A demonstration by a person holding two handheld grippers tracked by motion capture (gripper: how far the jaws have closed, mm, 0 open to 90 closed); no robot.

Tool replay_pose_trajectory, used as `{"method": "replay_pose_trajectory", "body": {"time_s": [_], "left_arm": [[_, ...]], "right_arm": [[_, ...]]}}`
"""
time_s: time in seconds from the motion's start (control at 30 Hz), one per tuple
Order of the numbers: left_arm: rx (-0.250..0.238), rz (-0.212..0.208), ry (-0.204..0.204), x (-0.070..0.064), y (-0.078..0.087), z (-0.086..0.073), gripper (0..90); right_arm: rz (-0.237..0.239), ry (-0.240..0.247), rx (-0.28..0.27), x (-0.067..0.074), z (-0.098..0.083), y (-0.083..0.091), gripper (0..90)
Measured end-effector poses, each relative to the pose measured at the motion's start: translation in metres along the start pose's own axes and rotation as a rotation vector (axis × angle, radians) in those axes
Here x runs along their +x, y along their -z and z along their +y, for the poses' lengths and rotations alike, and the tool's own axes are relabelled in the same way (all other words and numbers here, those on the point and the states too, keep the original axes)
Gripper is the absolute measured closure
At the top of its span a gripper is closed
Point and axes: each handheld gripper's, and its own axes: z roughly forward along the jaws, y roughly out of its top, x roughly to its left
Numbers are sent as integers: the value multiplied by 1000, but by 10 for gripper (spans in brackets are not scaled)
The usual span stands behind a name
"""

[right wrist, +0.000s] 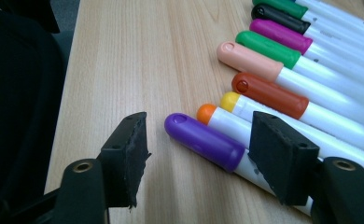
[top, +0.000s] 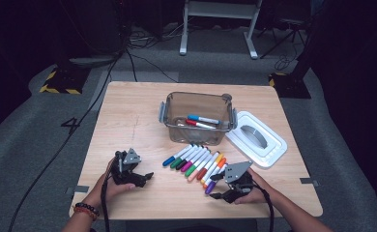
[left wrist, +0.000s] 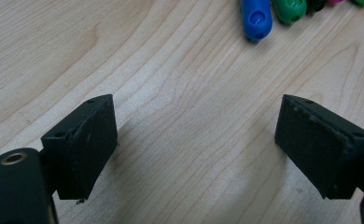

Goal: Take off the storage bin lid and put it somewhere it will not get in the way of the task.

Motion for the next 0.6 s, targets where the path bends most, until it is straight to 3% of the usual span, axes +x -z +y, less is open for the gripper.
{"method": "replay_pose_trajectory", "body": {"time_s": [0.5, 0.6], "left_arm": [[0, 0, 0, 0, 0, 0, 134], [0, 1, 2, 0, 0, 0, 134]], "right_arm": [[36, 16, 49, 8, -11, -4, 470], [45, 27, 49, 9, -13, 0, 539]]}}
